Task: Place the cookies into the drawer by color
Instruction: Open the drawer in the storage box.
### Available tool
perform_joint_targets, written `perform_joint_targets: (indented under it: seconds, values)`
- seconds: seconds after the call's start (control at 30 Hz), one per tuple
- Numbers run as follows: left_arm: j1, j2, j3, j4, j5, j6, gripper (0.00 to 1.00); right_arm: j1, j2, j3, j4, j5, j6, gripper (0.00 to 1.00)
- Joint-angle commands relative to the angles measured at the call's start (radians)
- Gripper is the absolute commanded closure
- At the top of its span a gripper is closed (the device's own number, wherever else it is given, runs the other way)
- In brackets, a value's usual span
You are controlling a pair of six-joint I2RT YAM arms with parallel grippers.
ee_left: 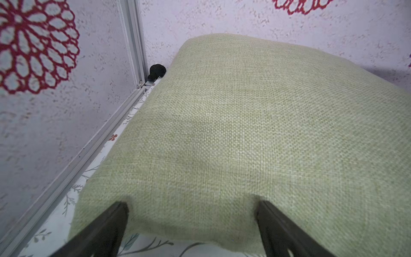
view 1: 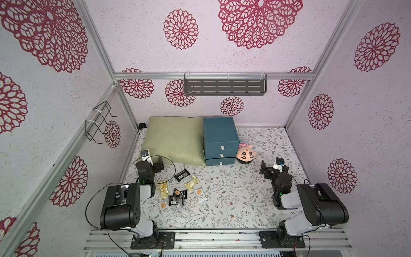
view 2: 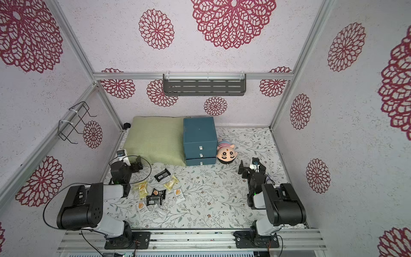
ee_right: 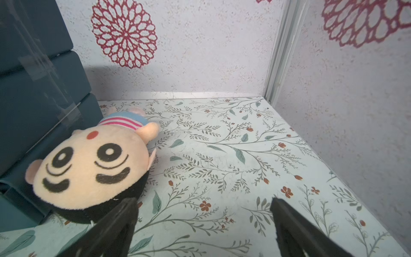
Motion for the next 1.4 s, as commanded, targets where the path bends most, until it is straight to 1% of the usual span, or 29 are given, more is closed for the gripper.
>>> perform_joint_targets:
  seconds: [0.0, 0.73, 0.8, 0.87, 0.9, 0.97, 1.07, 1.17, 1.27, 1.37]
  values:
    - [0.001, 0.001, 0.018, 0.018, 0.001, -0.004, 0.03, 0.006, 0.000, 0.021, 0.021, 0.007, -0.020, 0.01]
    - [0.001, -0.001, 0.011, 0.029, 0.006, -0.001, 0.03, 0.006, 0.000, 0.022, 0.023, 0.007, -0.020, 0.01]
    - [-0.006, -0.023, 0.016, -0.003, 0.019, 0.011, 0.03, 0.006, -0.002, 0.017, 0.028, 0.007, -0.022, 0.01]
    - [-0.028, -0.068, -0.004, -0.002, -0.002, 0.030, 0.03, 0.019, -0.015, 0.007, 0.039, -0.009, -0.044, 0.01]
    - [-0.042, -0.094, -0.021, 0.002, -0.027, 0.037, 0.03, 0.032, -0.037, -0.002, 0.041, 0.001, -0.056, 0.01]
    - [-0.084, -0.160, -0.067, 0.029, -0.076, 0.065, 0.03, 0.068, -0.114, -0.015, -0.004, 0.064, -0.079, 0.01]
    - [-0.136, -0.232, -0.116, 0.073, -0.137, 0.108, 0.03, 0.097, -0.237, 0.003, -0.161, 0.110, -0.078, 0.01]
    - [-0.181, -0.327, -0.143, 0.052, -0.181, 0.128, 0.03, 0.113, -0.383, 0.029, -0.332, 0.132, -0.057, 0.01]
    - [-0.212, -0.472, -0.144, -0.083, -0.192, 0.098, 0.03, 0.116, -0.538, 0.059, -0.483, 0.122, 0.046, 0.01]
    - [-0.222, -0.615, -0.143, -0.193, -0.200, 0.028, 0.03, 0.117, -0.677, 0.113, -0.681, 0.052, 0.186, 0.01]
